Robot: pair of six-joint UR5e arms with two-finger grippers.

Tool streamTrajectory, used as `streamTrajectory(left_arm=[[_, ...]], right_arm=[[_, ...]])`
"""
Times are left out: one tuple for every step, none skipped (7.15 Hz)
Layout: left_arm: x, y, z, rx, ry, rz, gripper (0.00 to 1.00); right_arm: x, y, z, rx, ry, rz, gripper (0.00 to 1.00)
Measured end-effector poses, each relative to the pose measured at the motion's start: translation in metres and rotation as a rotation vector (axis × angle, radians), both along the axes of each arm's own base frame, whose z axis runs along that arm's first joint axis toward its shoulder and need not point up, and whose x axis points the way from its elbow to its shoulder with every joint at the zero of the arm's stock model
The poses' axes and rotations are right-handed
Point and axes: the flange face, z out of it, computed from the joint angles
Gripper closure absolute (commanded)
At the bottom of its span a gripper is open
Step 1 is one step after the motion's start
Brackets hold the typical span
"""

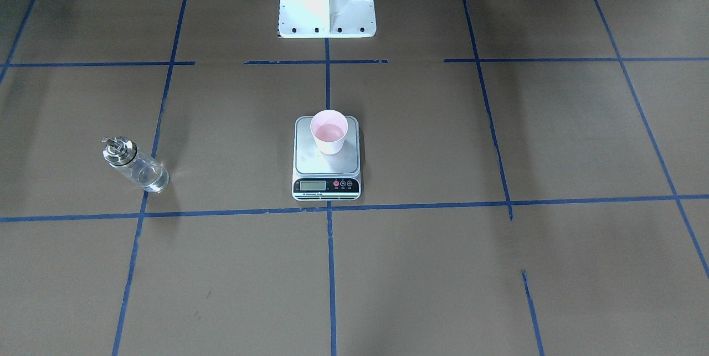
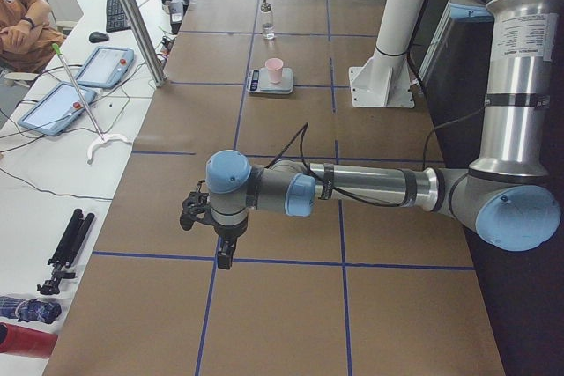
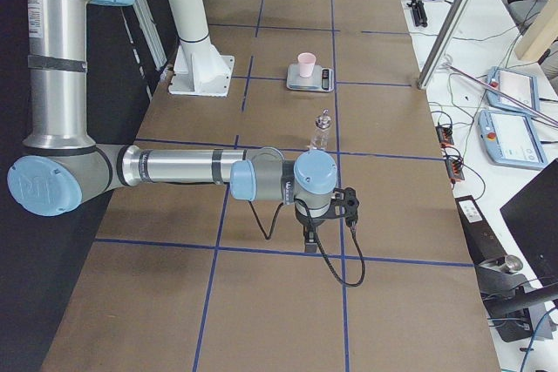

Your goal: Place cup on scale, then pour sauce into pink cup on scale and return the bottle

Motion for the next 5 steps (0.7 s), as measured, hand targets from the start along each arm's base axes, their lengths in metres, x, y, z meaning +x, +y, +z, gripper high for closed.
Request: streamTrajectory(left_arm=[[0.0000, 0.0000, 0.0000, 0.000, 0.000, 0.000, 0.00], [0.0000, 0.0000, 0.0000, 0.000, 0.000, 0.000, 0.00], [0.0000, 0.0000, -0.0003, 0.001, 0.000, 0.000, 0.00], [0.0000, 0.0000, -0.0005, 0.001, 0.000, 0.000, 0.00], [0.0000, 0.0000, -0.0005, 0.001, 0.000, 0.000, 0.00]], right_arm=[[-0.0001, -0.0002, -0.0001, 0.001, 0.004, 0.001, 0.00], [0.0000, -0.0011, -0.0009, 0.005, 0.008, 0.004, 0.00], [0.0001, -0.0025, -0.0022, 0.009, 0.010, 0.006, 0.00], [0.0001, -0.0034, -0.0031, 0.011, 0.011, 0.007, 0.00], [0.0001, -0.0036, -0.0032, 0.012, 0.011, 0.007, 0.00]])
